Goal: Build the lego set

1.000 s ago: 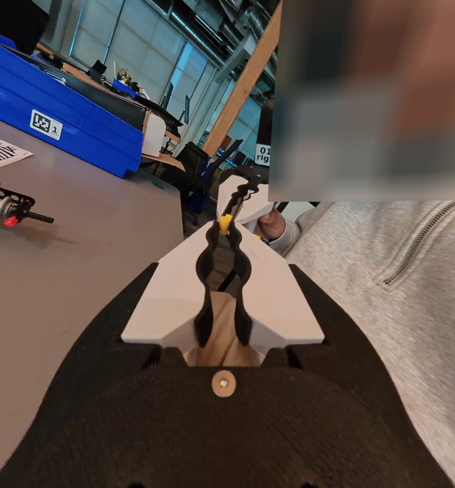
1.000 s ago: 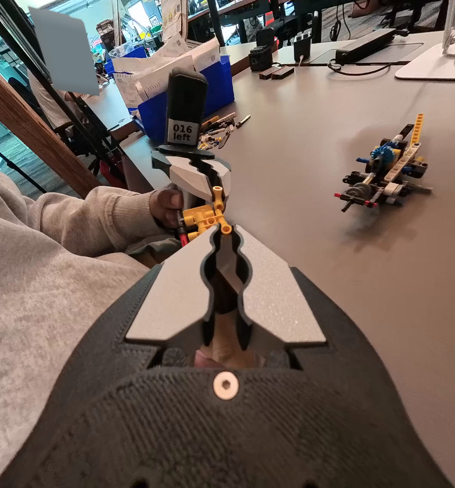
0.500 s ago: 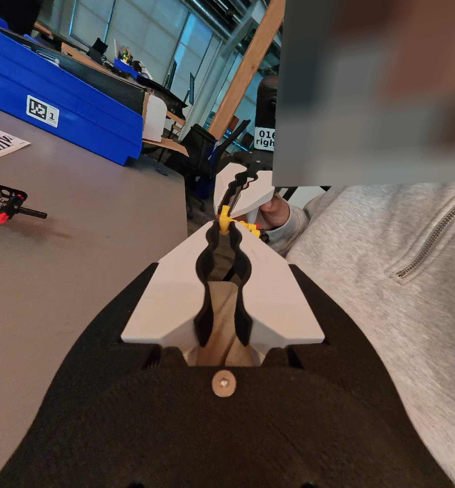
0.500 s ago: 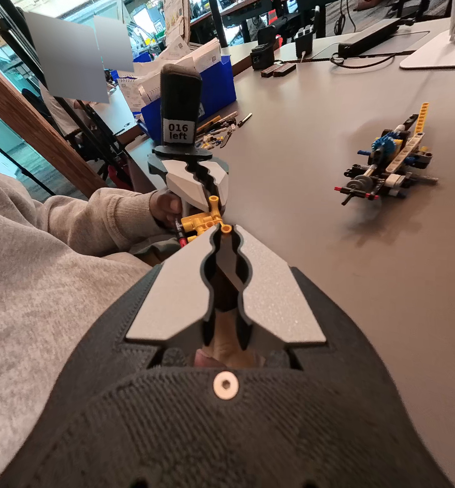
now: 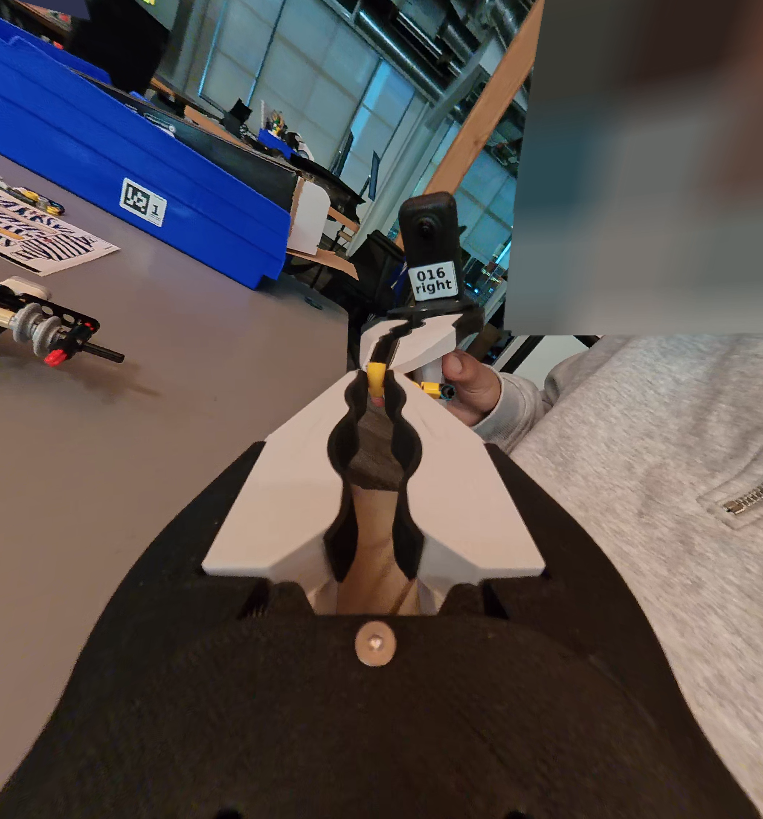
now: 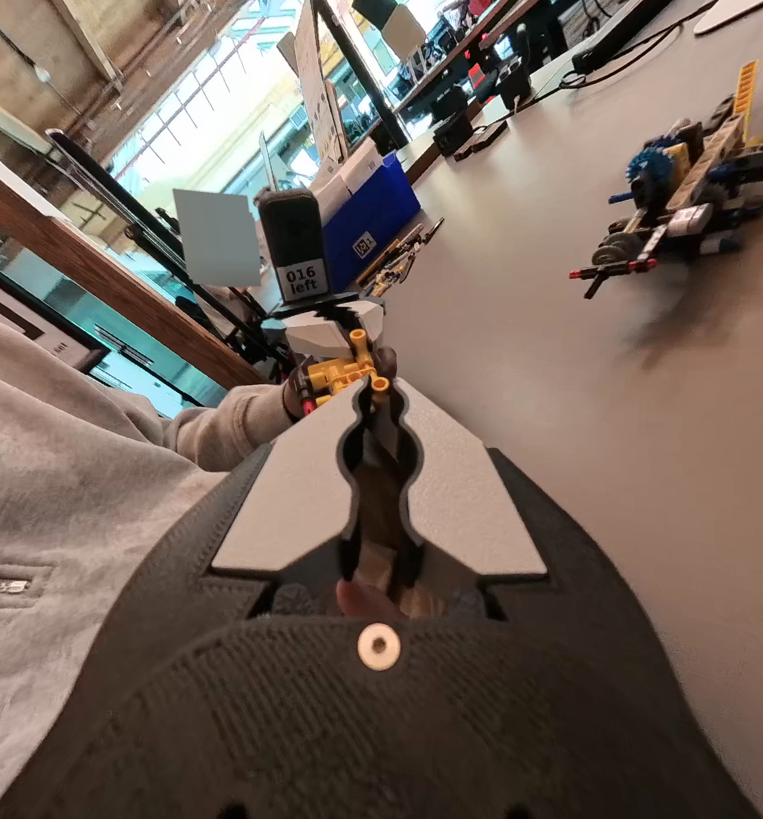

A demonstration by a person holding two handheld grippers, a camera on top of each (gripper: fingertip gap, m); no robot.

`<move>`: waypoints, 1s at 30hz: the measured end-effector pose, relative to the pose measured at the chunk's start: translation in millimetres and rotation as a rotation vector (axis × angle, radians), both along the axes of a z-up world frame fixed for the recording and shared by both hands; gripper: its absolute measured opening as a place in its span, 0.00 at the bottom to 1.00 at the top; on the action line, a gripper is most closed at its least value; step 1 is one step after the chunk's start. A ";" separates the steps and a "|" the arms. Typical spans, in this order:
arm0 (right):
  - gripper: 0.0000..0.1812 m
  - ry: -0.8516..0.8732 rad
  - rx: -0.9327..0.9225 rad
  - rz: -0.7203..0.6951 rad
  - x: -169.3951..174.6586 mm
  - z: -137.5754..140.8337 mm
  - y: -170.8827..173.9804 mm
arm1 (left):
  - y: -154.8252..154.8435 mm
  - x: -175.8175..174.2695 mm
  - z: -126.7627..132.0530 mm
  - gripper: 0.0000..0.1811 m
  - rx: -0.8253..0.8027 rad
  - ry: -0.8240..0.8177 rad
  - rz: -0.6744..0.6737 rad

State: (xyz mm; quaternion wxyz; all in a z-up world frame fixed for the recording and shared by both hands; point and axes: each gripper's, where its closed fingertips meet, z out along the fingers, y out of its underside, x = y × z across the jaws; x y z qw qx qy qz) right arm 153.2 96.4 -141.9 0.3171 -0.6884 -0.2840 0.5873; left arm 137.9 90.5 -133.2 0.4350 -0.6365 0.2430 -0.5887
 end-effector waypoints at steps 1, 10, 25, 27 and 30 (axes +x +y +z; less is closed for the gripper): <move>0.03 0.013 -0.014 -0.003 -0.1 -0.1 0.5 | 0.6 0.2 -0.2 0.04 -0.003 -0.001 0.006; 0.03 0.047 -0.026 -0.020 0.4 1.3 3.9 | 2.4 2.3 -1.7 0.04 -0.044 -0.023 0.016; 0.03 0.075 -0.066 -0.043 5.5 -2.6 13.4 | 8.1 6.4 -8.3 0.04 -0.147 -0.026 0.022; 0.03 0.067 -0.065 -0.049 5.9 -4.5 14.9 | 8.9 6.6 -10.5 0.03 -0.161 -0.016 0.023; 0.03 0.054 -0.060 -0.056 6.1 -7.1 16.6 | 9.8 7.0 -13.4 0.03 -0.175 0.000 0.026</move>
